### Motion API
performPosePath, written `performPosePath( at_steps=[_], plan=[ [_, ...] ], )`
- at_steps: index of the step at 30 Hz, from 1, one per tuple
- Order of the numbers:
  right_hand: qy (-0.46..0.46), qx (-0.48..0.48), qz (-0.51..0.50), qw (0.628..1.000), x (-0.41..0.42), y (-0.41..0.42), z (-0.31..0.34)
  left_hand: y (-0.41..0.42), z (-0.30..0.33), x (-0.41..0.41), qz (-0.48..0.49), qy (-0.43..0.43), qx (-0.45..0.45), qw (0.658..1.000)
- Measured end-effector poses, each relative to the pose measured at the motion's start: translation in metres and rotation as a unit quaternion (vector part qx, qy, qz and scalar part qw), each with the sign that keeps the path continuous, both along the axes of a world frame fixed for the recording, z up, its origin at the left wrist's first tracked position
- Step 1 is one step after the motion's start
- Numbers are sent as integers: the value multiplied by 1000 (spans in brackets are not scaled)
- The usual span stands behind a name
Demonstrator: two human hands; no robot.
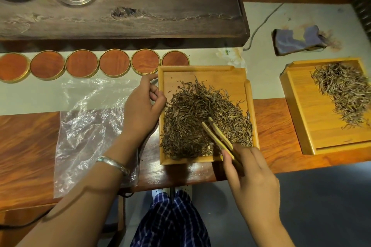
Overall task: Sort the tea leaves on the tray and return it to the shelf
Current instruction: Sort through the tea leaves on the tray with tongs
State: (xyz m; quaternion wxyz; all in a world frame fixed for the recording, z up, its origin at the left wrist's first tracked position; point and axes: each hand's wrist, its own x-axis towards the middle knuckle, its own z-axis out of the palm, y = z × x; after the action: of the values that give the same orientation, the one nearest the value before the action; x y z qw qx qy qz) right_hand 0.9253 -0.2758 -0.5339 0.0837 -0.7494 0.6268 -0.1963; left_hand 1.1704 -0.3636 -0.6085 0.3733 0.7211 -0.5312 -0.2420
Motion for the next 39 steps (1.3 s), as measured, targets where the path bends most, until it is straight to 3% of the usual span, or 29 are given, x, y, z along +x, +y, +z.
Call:
performPosePath(
  at_steps=[9, 39],
  plan=[
    [11, 12, 76, 997, 51, -39, 0, 0, 2, 0, -6, -8, 2, 1000],
    [36, 7, 22, 999, 68, -70, -2, 2, 6, -2, -4, -1, 6, 1000]
  ],
)
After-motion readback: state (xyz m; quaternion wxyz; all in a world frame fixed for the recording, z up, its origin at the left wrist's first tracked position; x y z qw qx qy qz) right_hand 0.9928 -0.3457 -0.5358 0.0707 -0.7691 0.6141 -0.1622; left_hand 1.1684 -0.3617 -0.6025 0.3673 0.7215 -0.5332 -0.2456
